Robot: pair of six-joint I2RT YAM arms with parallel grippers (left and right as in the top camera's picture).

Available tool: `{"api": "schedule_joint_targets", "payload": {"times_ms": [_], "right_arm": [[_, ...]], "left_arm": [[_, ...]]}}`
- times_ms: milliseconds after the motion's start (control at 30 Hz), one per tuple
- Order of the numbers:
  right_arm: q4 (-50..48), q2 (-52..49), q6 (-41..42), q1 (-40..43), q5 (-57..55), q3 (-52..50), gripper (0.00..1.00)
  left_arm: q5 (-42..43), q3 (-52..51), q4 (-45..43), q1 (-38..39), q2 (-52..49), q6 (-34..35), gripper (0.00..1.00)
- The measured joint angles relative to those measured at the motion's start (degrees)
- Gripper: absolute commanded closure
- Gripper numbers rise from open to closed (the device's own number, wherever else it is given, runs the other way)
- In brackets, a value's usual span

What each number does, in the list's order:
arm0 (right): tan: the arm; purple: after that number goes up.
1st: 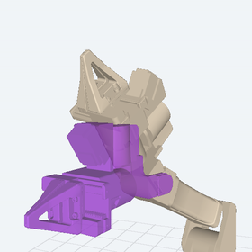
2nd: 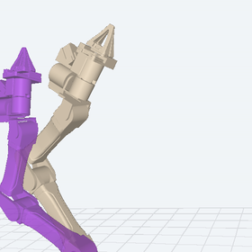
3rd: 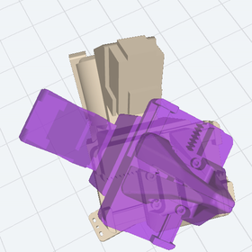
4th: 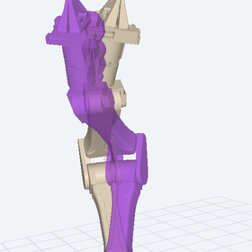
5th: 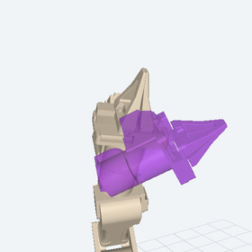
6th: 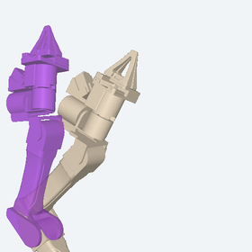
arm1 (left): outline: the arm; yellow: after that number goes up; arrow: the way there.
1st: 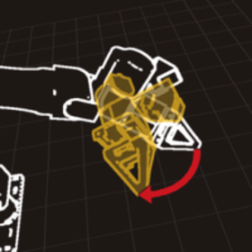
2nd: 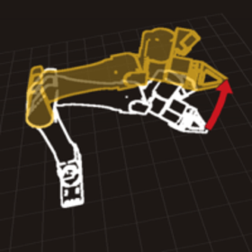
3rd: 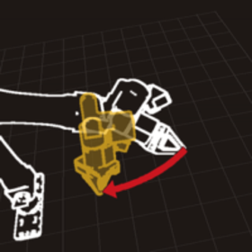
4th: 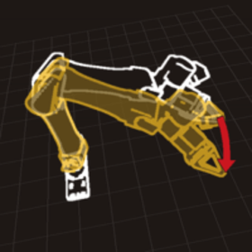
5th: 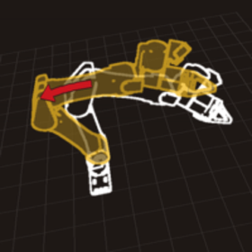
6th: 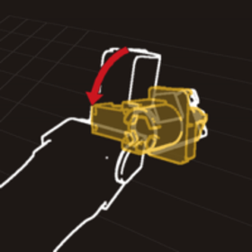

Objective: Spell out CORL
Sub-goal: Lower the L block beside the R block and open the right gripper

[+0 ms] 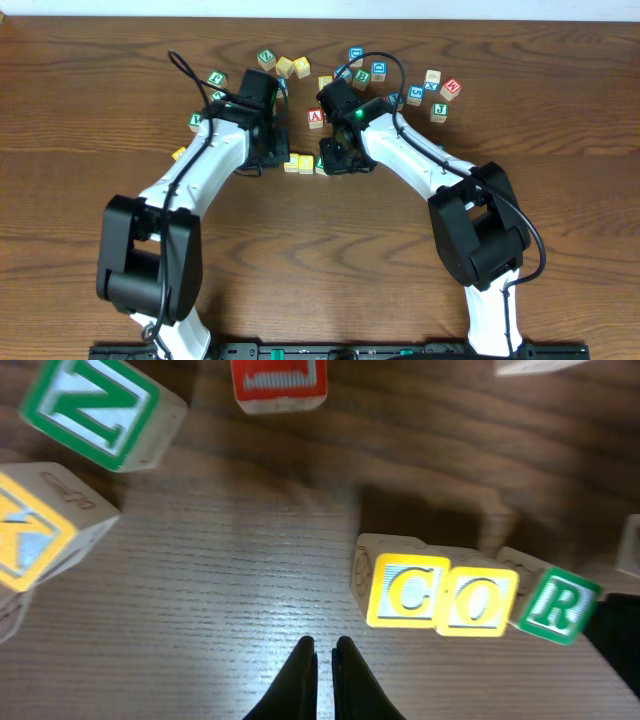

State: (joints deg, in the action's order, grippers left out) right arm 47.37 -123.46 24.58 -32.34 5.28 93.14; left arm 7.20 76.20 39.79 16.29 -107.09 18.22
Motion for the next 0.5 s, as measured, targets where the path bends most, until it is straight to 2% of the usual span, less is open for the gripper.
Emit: {"api": "schedule_joint_targets", "payload": {"times_ms": [500], "right_arm": [[-3.9, 0.0, 0.5, 0.0, -0.2, -0.3, 0.89]], "left_arm": [[0.0, 0.0, -0.9, -0.1, -1.1, 0.4, 0.92]]}}
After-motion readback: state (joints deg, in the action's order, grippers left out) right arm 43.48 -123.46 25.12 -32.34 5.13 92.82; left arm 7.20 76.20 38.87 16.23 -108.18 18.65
